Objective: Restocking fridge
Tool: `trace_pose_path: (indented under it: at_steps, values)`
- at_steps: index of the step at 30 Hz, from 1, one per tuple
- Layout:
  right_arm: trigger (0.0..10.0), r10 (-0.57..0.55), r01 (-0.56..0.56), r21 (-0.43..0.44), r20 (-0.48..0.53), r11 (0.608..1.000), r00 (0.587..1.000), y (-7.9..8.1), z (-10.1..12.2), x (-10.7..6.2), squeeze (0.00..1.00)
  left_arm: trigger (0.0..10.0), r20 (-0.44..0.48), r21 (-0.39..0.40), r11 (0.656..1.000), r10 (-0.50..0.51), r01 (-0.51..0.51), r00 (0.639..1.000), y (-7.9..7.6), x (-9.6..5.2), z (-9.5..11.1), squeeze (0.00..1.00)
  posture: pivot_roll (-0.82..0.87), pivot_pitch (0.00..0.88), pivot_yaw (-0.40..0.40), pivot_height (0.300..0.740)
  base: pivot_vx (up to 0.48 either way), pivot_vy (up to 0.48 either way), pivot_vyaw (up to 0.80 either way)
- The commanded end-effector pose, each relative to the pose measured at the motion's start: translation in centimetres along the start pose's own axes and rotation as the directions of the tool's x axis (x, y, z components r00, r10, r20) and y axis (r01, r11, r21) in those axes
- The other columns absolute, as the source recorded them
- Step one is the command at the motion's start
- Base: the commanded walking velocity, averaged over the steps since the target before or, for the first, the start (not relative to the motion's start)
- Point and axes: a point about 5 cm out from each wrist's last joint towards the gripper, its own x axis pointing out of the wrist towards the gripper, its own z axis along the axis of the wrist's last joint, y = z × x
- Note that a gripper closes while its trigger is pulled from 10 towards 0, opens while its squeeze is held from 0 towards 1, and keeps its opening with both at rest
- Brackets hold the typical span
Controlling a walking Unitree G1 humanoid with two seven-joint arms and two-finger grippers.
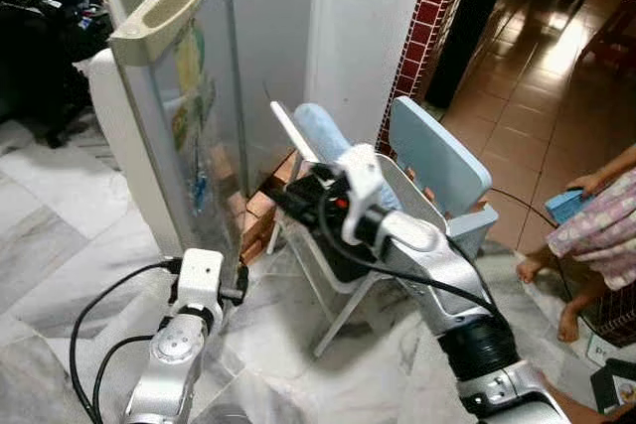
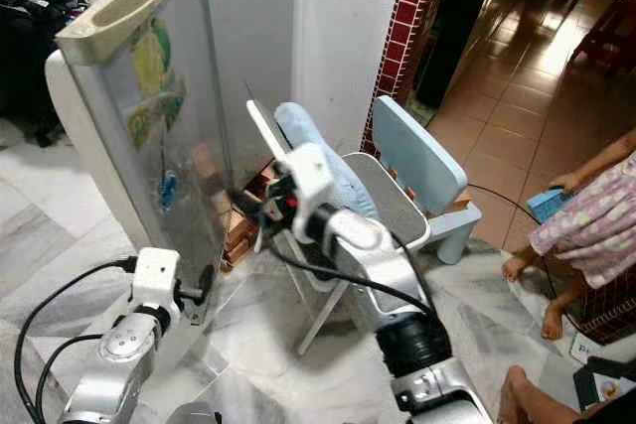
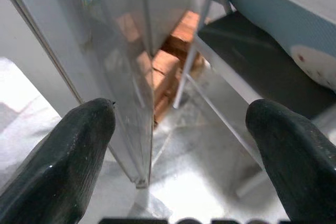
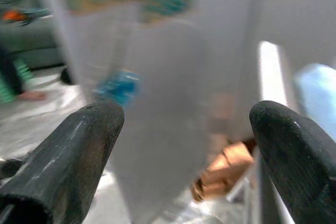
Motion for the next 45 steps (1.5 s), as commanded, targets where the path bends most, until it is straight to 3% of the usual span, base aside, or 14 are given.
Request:
trace_pose_path:
  at_steps: [1, 16, 32, 41, 45]
  values:
    - [10.0, -0.058, 0.058, 0.010, -0.005, 0.998, 0.998, -0.8, -0.5, -0.9, 0.00, 10.0, 0.024, -0.012, 1.000, 0.020, -0.020, 1.000, 0.5, 0.3, 0.7, 0.00, 0.10, 0.000, -0.071, 0.740, 0.000, 0.000, 0.00]
    - [10.0, -0.196, 0.193, -0.065, -0.044, 0.979, 0.980, -2.2, -2.4, -2.2, 0.00, 10.0, 0.059, -0.004, 0.998, 0.063, -0.063, 0.996, 1.7, 0.5, 1.2, 0.00, 0.09, 0.000, -0.059, 0.740, 0.000, 0.410, 0.00]
    - [10.0, -0.314, 0.310, -0.072, -0.046, 0.948, 0.948, -3.0, -2.9, -1.8, 0.00, 10.0, 0.079, -0.009, 0.994, 0.109, -0.109, 0.991, 3.0, 0.8, 1.9, 0.00, 0.10, 0.000, -0.048, 0.740, 0.000, 0.480, 0.00]
    - [10.0, -0.378, 0.376, -0.073, -0.028, 0.924, 0.925, -3.7, -2.2, -0.5, 0.00, 10.0, 0.090, 0.000, 0.995, 0.103, -0.103, 0.991, 2.7, 1.0, 1.8, 0.00, 0.10, 0.000, -0.052, 0.740, 0.000, 0.480, 0.00]
    - [10.0, -0.396, 0.395, -0.048, -0.007, 0.917, 0.918, -3.2, -1.0, 1.6, 0.00, 10.0, 0.111, -0.007, 0.996, 0.085, -0.085, 0.990, 2.3, 1.1, 2.1, 0.00, 0.09, 0.000, -0.053, 0.740, 0.000, 0.480, 0.00]
